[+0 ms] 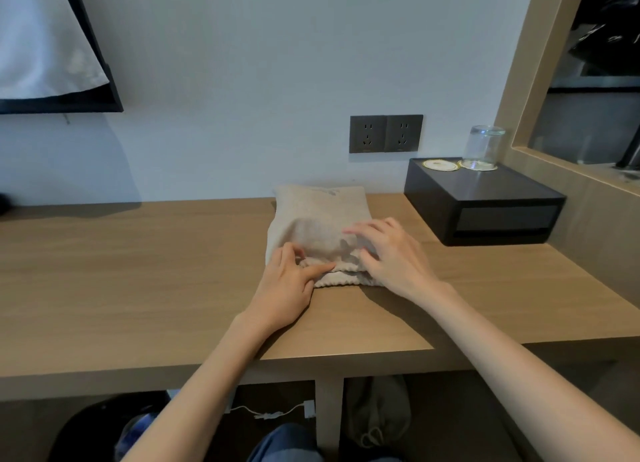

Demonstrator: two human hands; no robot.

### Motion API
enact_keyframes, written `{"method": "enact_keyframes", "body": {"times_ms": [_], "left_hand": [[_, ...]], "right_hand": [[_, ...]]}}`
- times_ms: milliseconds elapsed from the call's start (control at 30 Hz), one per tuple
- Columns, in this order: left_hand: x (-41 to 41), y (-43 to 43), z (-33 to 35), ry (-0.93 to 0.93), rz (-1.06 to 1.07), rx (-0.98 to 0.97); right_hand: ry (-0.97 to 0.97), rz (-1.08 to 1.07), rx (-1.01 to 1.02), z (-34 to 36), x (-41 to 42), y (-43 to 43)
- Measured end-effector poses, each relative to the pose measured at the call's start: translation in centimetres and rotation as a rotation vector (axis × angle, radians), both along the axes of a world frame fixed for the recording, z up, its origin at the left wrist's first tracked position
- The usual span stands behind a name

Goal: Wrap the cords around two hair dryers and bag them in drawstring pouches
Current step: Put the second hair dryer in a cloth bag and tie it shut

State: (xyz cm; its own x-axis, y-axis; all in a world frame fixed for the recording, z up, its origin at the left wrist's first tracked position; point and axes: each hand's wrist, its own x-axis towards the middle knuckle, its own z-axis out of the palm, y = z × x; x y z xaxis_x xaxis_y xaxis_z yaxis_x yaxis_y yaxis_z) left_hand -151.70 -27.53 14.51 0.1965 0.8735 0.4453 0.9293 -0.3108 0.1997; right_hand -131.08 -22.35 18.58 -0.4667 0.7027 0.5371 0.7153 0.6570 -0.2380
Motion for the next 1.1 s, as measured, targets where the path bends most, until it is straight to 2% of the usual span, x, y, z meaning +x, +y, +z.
{"method": "enact_keyframes", "body": {"times_ms": [67, 233, 333, 400, 633, 767, 933, 1100], "left_hand": [[0.1, -0.4, -0.1, -0.027, 0.012, -0.03], [-0.4, -0.7, 0.4, -0.239, -0.071, -0.101], [-1.0, -1.0, 0.6, -0.34, -0.141, -0.095], [-1.2, -1.0, 0.7, -0.378, -0.154, -0.084], [-0.9, -0.5, 0.8, -0.387, -0.126, -0.079], [-0.7, -0.6, 0.8, -0.415, -0.103, -0.061], [-0.9, -1.5, 0.7, -0.395, -0.056, 0.006], [-1.3, -1.7, 0.3, -0.299, 0.137, 0.044]], "right_hand": [[-0.045, 0.054, 0.008, 0.2, -1.0, 0.7], [-0.17, 0.126, -0.109, 0.5, -4.9, 3.4], [-0.267, 0.139, -0.067, -0.2, -5.8, 4.8], [-0.263, 0.127, -0.051, -0.6, -5.9, 5.2], [-0.265, -0.045, -0.119, -0.3, -7.5, 6.2], [-0.199, -0.135, -0.208, -0.3, -7.9, 6.8], [-0.061, 0.001, -0.304, -1.5, -5.9, 5.9], [-0.113, 0.176, -0.344, -1.1, -3.1, 2.7]]}}
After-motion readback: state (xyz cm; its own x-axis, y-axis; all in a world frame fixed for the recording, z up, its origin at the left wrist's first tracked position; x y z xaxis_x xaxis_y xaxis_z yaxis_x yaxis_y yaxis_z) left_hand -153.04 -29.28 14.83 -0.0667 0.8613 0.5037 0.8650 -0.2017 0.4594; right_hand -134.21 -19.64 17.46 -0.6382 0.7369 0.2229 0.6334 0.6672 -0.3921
